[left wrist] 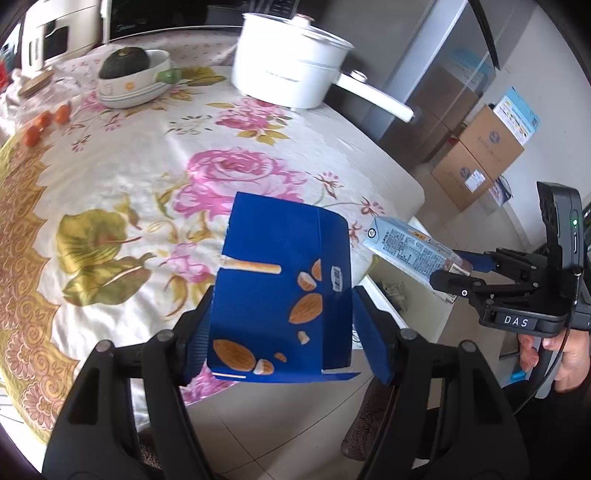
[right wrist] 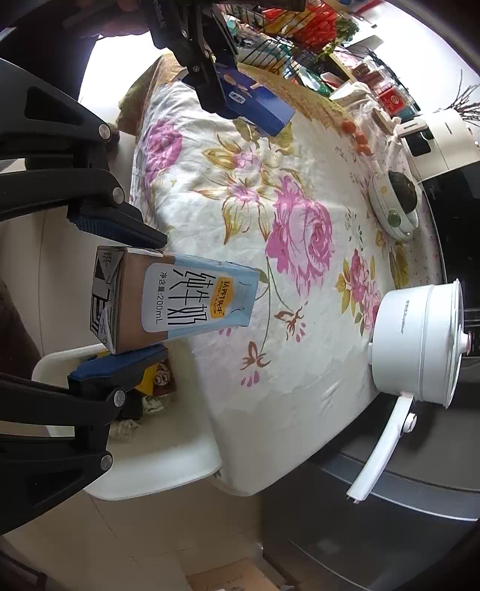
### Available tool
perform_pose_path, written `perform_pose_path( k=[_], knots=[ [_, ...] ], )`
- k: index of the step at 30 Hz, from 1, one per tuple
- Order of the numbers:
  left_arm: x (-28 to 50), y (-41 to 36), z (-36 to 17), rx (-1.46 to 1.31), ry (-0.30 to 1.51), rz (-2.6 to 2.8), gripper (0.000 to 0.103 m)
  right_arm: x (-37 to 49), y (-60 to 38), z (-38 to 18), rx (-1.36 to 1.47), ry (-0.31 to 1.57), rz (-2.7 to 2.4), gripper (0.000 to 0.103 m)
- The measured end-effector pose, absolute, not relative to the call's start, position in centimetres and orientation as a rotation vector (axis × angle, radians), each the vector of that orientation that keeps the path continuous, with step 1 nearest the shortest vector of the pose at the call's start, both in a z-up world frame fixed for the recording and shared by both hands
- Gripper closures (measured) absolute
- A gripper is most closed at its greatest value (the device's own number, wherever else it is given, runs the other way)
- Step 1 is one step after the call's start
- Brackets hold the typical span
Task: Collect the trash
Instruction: 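Carry the blue box in the left tool and carton in the right tool to the bin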
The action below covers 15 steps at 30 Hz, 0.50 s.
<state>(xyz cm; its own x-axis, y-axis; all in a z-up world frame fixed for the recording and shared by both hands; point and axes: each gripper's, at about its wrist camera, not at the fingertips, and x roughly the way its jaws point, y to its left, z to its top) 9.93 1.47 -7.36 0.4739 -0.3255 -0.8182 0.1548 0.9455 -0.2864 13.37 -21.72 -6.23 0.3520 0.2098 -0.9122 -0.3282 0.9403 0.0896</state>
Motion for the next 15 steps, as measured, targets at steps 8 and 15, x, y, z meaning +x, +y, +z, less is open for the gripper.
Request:
perform_pose_path(
  k=[8,15],
  knots=[
    [11.3,-4.9,-8.8,-0.131,1.075,-0.394,0.032,13.0,-27.0,-7.8,-0.093,1.202,0.243,0.049],
    [12.2,-10.5,-9.8,-0.068,1.090,-0.467,0.032,12.4,-31.4,-8.2,-0.065,1.213,0.171,0.049]
  ],
)
